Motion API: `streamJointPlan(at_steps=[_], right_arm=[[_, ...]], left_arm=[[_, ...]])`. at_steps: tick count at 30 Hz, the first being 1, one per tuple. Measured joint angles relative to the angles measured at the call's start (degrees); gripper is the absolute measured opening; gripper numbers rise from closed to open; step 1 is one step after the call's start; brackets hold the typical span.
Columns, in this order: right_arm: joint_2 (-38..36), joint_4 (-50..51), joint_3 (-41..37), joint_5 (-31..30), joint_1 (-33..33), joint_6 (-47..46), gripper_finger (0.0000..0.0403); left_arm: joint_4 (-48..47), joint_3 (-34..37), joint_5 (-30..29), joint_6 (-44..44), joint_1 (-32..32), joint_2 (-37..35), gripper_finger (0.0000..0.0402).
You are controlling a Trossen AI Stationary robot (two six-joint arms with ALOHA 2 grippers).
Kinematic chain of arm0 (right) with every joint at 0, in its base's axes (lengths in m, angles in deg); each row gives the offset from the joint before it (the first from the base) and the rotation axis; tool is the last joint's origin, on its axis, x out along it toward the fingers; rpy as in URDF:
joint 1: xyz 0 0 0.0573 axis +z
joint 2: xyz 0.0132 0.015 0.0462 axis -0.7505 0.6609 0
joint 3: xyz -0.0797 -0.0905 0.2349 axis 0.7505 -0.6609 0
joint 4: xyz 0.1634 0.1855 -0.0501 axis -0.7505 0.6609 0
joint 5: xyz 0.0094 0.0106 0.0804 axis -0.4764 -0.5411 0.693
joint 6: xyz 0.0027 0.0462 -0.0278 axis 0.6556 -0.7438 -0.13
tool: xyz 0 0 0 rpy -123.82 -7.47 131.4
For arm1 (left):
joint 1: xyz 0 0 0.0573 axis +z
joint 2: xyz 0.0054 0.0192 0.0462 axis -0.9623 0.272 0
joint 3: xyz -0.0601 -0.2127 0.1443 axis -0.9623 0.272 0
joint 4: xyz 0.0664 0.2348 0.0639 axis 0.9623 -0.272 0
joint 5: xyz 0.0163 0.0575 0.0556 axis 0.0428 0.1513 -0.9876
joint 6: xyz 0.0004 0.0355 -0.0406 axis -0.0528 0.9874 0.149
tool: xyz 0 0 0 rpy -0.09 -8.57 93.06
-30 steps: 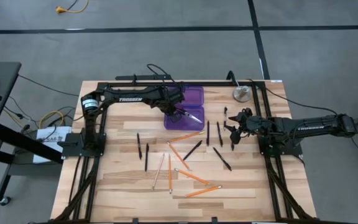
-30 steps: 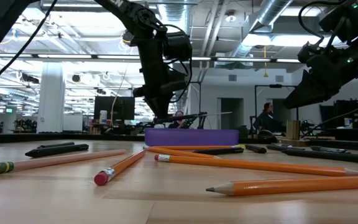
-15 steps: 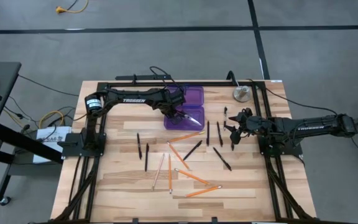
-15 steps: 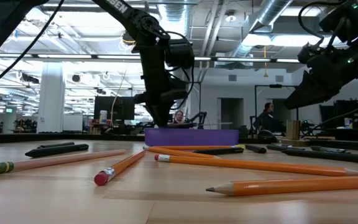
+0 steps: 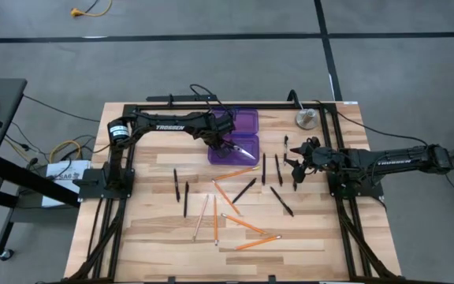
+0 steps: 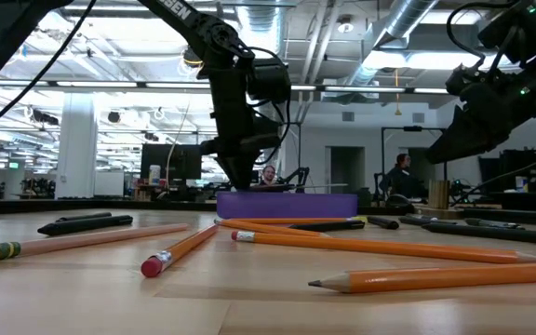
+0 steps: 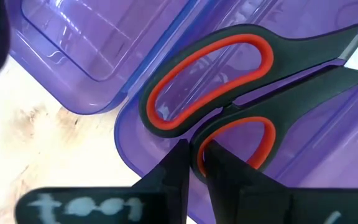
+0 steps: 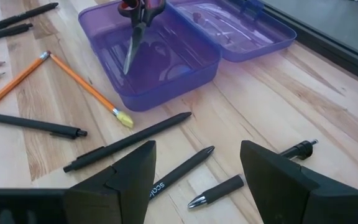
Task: Pick & place school supplies into a supply box
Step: Put the black scissors into the violet supply box
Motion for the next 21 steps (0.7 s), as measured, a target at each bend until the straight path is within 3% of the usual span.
streamJointPlan(at_steps=[21], right_arm=[[0.00,0.22,0.00,0.00,0.00,0.00,0.0230]], left_arm=[[0.17,0.00,1.26,-0.04,0.00,-0.02,0.0028]])
